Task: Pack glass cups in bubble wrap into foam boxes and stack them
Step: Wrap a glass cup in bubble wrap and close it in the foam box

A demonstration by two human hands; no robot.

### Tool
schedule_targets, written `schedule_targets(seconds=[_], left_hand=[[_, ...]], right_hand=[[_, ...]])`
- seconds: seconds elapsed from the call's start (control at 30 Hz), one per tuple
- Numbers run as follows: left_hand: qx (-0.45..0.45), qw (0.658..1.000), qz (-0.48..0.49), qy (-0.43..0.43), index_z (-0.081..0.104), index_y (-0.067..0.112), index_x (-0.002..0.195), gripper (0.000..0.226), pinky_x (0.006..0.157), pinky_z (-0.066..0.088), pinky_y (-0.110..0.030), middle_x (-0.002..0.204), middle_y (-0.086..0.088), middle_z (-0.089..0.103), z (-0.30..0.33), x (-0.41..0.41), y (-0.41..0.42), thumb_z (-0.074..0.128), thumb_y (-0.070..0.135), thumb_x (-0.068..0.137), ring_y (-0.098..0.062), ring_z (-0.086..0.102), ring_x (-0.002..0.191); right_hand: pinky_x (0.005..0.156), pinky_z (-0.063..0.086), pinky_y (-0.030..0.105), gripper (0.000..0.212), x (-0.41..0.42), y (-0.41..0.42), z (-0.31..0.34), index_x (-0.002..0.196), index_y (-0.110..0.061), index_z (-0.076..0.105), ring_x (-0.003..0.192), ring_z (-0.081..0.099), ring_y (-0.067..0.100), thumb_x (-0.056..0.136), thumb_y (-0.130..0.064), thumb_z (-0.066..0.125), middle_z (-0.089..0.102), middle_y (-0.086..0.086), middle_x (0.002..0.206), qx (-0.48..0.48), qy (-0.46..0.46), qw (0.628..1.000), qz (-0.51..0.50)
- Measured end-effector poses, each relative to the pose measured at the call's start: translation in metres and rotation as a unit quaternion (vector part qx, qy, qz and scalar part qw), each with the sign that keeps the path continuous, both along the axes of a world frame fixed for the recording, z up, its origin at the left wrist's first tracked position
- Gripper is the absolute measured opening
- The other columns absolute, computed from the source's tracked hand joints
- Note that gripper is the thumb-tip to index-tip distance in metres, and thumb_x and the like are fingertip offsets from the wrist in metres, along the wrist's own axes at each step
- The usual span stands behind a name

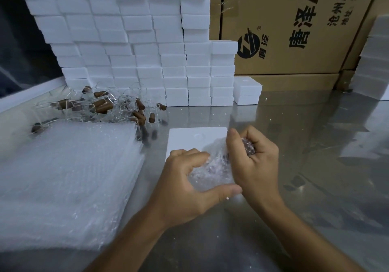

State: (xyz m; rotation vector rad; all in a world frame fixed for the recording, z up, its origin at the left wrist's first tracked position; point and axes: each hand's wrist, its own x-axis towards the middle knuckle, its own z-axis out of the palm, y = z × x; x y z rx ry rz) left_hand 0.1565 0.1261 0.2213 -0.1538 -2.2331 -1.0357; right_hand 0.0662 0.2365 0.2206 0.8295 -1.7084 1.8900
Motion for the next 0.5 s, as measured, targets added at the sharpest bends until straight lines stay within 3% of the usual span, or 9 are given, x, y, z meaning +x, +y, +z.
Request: schedule_targets(seconds=[0.13,0.27,0.37,0.43,0.5], left_hand=[[-0.002,0.999,-0.037,-0.011,0.06,0.031,0.065,0.025,0.087,0.04,-0.044,0.064,0.014,0.059,0.0001,-0.0013,-0.002,0.071,0.05,0.076,-0.012,0.058,0.067],[-0.006,0.997,-0.072,-0.034,0.071,0.018,0.077,0.026,0.084,0.042,-0.054,0.076,0.003,0.067,-0.0008,-0.0033,-0.0022,0.067,0.044,0.082,-0.018,0.063,0.081],[-0.006,0.998,-0.048,-0.035,0.07,0.015,0.075,0.034,0.084,0.043,-0.052,0.074,0.001,0.065,-0.0033,-0.0031,-0.0033,0.066,0.048,0.081,-0.02,0.062,0.078],[0.01,1.0,-0.008,0.009,0.069,0.009,0.076,0.042,0.076,0.047,-0.047,0.074,0.0,0.063,-0.0034,-0.002,0.0005,0.07,0.05,0.076,-0.022,0.06,0.075],[0.017,0.995,0.067,0.077,0.067,0.014,0.086,0.042,0.078,0.049,-0.035,0.09,0.002,0.061,-0.0033,-0.0039,0.0049,0.076,0.052,0.071,-0.019,0.06,0.088]], right_hand=[[0.049,0.033,0.023,0.043,0.0058,0.0003,0.0007,0.058,-0.013,0.034,0.048,0.038,0.024,0.091,-0.018,0.06,0.042,0.01,0.049,-0.001,0.013,1.0,-0.004],[0.05,0.032,0.019,0.042,0.0058,0.0013,0.0002,0.058,-0.011,0.035,0.048,0.036,0.021,0.091,-0.016,0.061,0.04,0.007,0.05,-0.005,0.019,1.0,-0.001],[0.05,0.033,0.016,0.042,0.0061,0.0,-0.0001,0.058,-0.015,0.035,0.045,0.037,0.012,0.091,-0.016,0.06,0.043,0.004,0.05,-0.007,0.013,1.0,0.003],[0.051,0.034,0.014,0.041,0.0049,-0.0004,0.0005,0.059,-0.019,0.037,0.047,0.039,0.003,0.092,-0.016,0.06,0.045,-0.004,0.05,-0.013,0.007,1.0,0.007],[0.054,0.036,0.013,0.038,0.0022,0.0009,0.0024,0.06,-0.017,0.043,0.049,0.044,0.0,0.094,-0.016,0.059,0.049,-0.01,0.052,-0.036,-0.011,0.999,0.022]])
